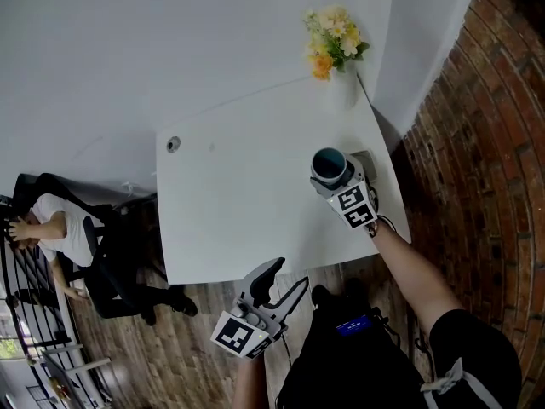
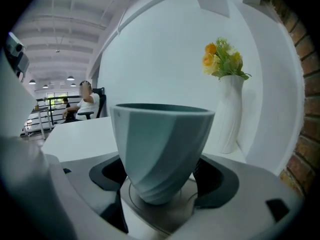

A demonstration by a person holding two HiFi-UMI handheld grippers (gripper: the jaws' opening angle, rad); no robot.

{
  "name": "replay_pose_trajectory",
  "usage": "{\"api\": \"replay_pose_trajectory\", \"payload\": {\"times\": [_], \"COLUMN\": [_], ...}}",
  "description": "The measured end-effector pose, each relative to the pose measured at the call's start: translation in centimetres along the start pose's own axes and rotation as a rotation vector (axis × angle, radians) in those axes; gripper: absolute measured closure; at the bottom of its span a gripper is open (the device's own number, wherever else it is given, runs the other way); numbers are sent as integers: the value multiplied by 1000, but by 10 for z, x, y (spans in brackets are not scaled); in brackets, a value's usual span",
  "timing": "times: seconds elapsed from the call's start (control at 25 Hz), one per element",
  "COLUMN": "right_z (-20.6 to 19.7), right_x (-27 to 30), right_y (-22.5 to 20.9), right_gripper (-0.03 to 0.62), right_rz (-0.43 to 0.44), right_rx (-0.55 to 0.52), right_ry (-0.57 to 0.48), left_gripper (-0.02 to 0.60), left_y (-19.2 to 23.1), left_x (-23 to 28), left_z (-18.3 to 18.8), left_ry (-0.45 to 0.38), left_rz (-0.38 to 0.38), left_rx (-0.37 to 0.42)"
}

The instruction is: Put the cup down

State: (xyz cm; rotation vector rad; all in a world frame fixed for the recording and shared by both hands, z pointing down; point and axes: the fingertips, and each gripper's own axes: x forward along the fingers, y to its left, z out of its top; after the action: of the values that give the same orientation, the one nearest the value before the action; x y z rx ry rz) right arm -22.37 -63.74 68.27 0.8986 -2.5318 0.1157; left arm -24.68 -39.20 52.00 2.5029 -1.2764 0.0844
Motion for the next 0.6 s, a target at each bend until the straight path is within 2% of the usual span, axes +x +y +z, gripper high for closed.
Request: {"api": "replay_pose_trajectory", "payload": {"times": [0.32,0.6], "right_z": [-7,-6], "right_x": [-30,-79], "right_y": [2,17], "right_gripper": [209,209], "right_rz": [32,69], "right_rx": [28,138], "right_ry": [8,-12], "left_gripper": [342,343], "left_y": [-11,-21], "left_x": [3,0], "left_z": [4,12], "left_ry": [-23,-54], "left_rz": [-7,-7], "left_rx": [7,7]}}
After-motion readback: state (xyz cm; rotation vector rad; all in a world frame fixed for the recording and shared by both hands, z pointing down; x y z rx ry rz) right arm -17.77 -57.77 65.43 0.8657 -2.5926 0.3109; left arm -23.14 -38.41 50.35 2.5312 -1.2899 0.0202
